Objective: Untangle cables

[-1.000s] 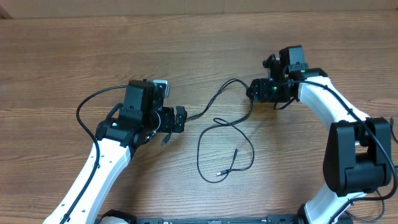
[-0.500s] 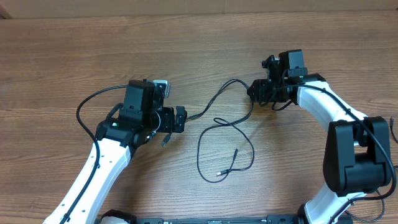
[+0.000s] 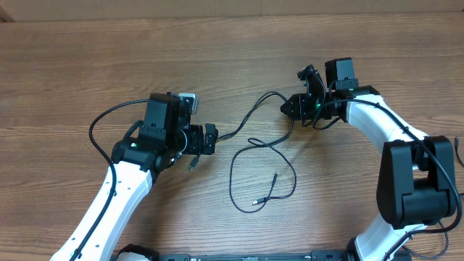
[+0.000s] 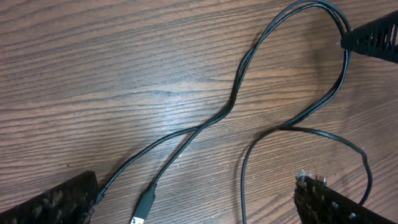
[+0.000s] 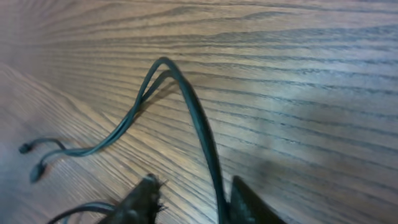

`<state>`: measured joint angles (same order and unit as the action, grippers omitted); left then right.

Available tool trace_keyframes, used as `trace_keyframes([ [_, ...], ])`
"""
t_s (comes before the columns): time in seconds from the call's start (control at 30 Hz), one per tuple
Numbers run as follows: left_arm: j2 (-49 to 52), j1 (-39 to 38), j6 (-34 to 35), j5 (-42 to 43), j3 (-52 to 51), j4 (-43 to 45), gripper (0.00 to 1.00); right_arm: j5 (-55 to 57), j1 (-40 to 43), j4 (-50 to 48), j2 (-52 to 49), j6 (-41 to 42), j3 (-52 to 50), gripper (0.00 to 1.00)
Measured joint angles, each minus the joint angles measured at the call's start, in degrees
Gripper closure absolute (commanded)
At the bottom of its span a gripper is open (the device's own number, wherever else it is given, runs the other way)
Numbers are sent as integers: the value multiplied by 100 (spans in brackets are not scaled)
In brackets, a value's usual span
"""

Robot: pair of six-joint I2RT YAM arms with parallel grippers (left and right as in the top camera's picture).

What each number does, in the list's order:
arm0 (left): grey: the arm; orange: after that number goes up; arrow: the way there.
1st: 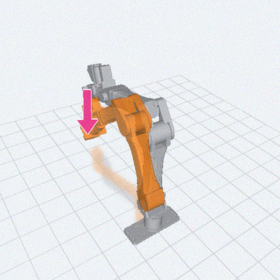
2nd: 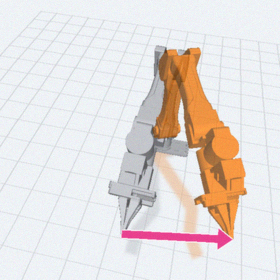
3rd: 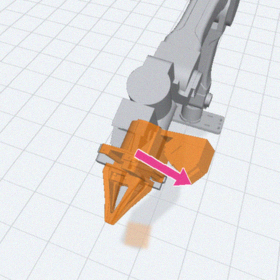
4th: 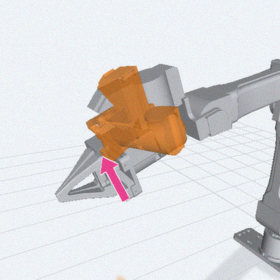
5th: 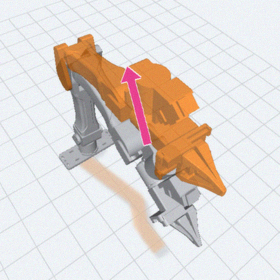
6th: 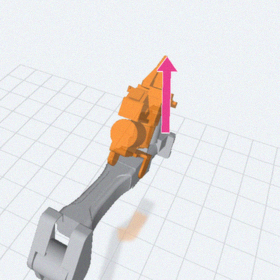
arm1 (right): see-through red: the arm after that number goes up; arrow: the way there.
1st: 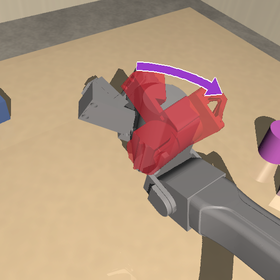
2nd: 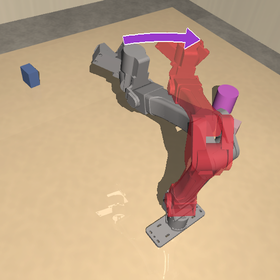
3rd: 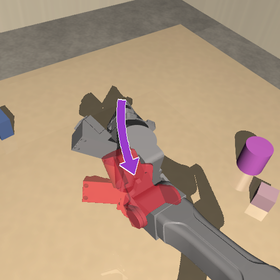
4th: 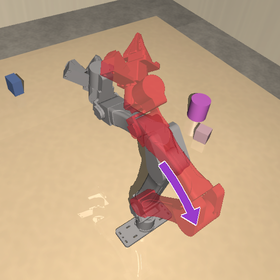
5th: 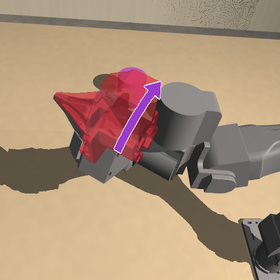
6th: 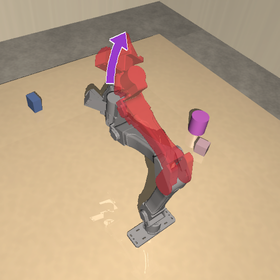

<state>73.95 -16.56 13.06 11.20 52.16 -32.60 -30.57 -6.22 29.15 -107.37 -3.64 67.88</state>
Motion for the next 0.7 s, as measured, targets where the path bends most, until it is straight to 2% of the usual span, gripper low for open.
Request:
trace_keyframes([
  [0.23,0,0,-2,0,0,0,0,-76,2,28,0,-74,0,85],
  [0.3,0,0,0,0,0,0,1,-76,2,0,0,-92,-11,95],
  [0.33,0,0,-2,0,0,0,0,-79,0,-22,0,-92,-26,96],
  [0.7,2,0,-2,0,0,0,0,-229,2,-96,0,-87,-393,96],
])
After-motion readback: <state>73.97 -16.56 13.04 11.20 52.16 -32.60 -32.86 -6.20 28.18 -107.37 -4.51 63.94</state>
